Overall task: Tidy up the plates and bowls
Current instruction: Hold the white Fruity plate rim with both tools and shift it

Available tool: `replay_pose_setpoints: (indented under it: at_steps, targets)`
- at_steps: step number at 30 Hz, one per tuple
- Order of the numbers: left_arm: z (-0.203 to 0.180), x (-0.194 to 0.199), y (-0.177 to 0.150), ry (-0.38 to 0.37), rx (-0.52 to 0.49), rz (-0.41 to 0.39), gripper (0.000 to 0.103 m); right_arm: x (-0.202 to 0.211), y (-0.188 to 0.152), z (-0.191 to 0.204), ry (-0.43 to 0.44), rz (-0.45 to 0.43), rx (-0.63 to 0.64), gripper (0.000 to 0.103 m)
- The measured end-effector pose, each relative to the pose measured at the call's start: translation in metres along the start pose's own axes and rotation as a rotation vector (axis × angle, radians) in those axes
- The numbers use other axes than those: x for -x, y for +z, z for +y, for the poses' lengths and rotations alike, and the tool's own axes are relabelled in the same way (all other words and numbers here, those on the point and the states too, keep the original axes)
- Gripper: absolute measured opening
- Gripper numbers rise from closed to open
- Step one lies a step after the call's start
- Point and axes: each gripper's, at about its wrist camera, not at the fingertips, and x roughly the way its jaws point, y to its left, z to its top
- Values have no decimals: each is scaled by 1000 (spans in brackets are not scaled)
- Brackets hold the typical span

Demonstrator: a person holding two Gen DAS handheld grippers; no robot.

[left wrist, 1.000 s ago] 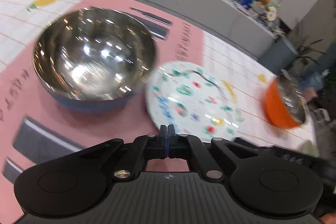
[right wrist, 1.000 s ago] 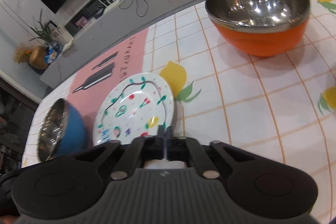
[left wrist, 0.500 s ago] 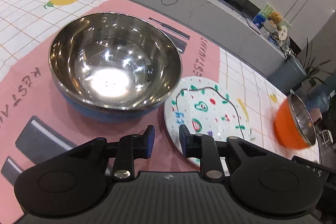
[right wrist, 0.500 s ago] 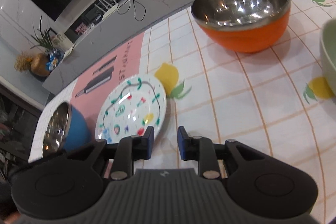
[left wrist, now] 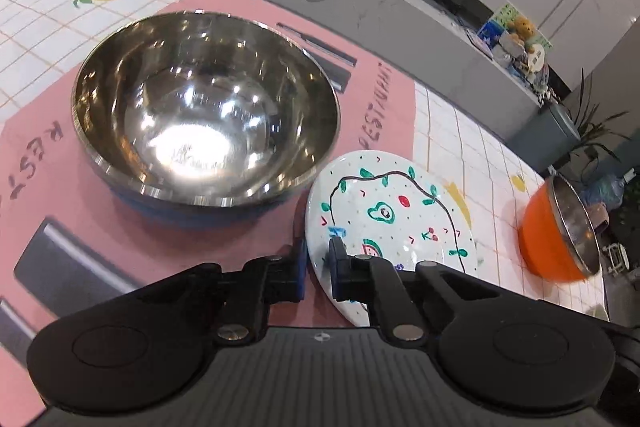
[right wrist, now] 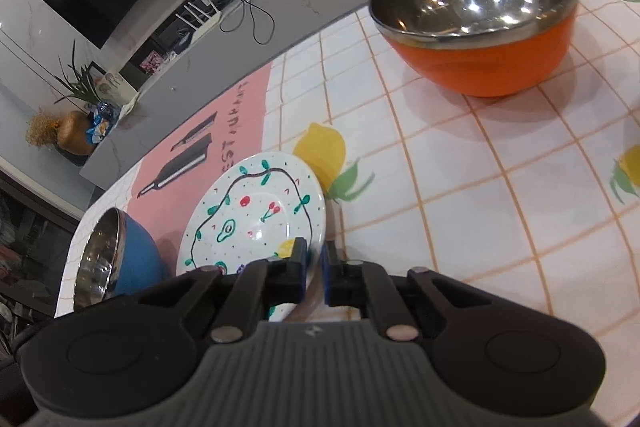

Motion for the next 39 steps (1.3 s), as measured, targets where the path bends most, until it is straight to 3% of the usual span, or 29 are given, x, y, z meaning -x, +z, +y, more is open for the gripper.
replay_pose_setpoints:
  at_steps: [7, 12, 13, 14, 17, 22, 25, 30, 39]
  targets:
    - [-4, 23, -27, -11, -66, 41, 12, 34, -25, -16, -5, 27, -30, 4]
    - [2, 25, -28, -24, -78, -5, 31, 46, -35, -19, -5, 2, -4, 12]
    - [5, 24, -26, -27, -65, -21, 33, 48, -34, -20, -6, -10, 3, 18]
    - [8, 22, -23, -29, -53, -22, 33, 50, -33, -21, -6, -22, 2, 23]
    - [13, 14, -15, -51, -30, -15, 33, 49, -25, -27, 3, -40, -38, 23]
    - [8, 7, -10, -80, -78, -24, 33, 39, -18, -38, 14, -42, -85, 23]
    - [5, 2, -10, -80, -91, -27, 26, 33, -16, -37, 41, -46, -87, 23]
    - [0, -1, -12, -93, -130, -20, 19, 23, -17, -31, 53, -30, -72, 6]
    - [2, 2, -13, -101, -122, -29, 15, 25, -18, -31, 53, -40, -67, 6]
